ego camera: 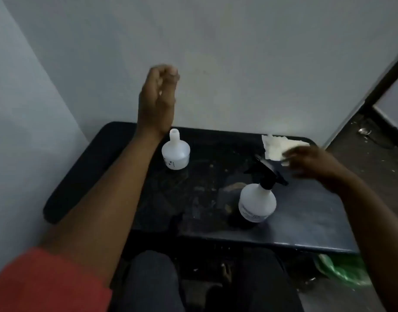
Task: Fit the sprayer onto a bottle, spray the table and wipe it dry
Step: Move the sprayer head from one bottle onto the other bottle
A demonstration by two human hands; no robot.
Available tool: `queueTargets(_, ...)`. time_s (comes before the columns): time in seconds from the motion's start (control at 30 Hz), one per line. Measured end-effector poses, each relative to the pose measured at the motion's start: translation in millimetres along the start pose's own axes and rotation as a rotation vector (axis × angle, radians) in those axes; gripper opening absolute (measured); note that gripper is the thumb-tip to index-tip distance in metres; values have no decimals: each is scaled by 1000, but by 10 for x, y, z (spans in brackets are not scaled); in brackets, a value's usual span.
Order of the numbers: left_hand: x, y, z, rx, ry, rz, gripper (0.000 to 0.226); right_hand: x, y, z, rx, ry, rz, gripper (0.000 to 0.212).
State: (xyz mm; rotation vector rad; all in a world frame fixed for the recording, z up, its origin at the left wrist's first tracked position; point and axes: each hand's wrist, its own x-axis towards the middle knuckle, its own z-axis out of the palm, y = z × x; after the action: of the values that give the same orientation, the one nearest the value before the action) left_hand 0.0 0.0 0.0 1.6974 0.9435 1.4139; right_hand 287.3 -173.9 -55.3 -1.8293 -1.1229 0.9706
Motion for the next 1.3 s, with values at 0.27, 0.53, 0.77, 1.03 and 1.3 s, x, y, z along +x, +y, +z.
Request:
queueTargets(0.27, -620, -962, 106, -196, -153, -419, 23, 280, 785, 730, -372, -224, 159, 104)
queueTargets(0.53, -976, -1447, 122, -80, -653, -430, 65, 808, 291, 1450, 111, -152, -248, 35)
queueTargets(0.77, -757, -1466, 2, -298, -564, -384, 88, 1069, -179, 1789, 481, -307, -364, 37)
queueTargets(1.03, -703, -1415, 139, -416, -362, -412, 96, 1178, -474, 1823, 940, 9, -204, 31)
queueTargets(1.3, -497, -1207, 70, -486, -15, -232, 78, 1247, -821, 1917, 1232, -85, -354, 41)
